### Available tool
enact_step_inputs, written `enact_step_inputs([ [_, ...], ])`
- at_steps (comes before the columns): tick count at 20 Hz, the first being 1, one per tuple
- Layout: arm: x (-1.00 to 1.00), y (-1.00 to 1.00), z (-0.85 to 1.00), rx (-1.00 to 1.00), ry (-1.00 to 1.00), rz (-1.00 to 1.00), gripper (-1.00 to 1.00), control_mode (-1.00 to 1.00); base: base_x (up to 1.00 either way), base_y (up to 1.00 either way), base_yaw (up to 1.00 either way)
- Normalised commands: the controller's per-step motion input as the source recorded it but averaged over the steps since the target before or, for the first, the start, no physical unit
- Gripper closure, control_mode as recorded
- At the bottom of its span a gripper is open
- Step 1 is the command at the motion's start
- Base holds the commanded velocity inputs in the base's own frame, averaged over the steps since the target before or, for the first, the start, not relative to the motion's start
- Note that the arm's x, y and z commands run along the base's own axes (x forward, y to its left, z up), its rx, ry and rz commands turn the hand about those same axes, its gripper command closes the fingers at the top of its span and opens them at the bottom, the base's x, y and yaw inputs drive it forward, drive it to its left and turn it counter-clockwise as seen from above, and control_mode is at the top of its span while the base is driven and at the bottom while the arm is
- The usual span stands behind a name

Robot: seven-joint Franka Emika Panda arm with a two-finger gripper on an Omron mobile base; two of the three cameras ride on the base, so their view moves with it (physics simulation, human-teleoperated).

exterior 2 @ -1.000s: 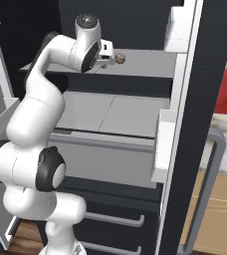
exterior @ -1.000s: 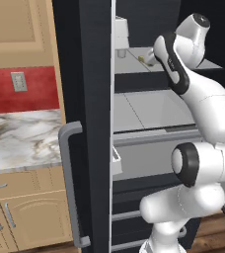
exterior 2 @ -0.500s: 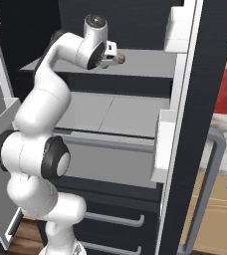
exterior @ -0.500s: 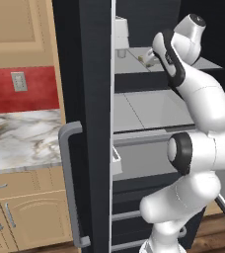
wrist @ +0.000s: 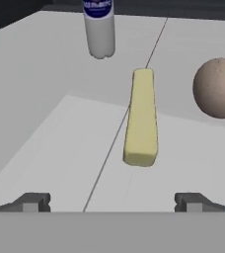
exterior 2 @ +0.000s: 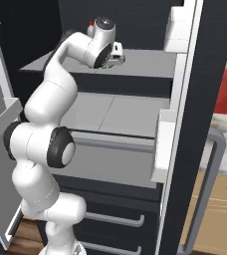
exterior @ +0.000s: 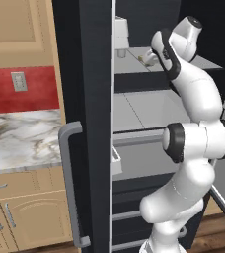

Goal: Pick the egg and butter from the fridge and place them by the bowl for mixing.

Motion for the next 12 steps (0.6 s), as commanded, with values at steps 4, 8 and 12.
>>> enact_step_inputs([
  [4,0.42,0.00,-0.04,0.00,0.00,0.00,-1.00,-1.00,0.00,0.00,0.00],
  [8,0.35,-0.01,-0.09,0.00,0.00,0.00,-1.00,-1.00,0.00,0.00,0.00],
  [12,0.33,-0.01,-0.17,0.00,0.00,0.01,-1.00,-1.00,0.00,0.00,0.00],
])
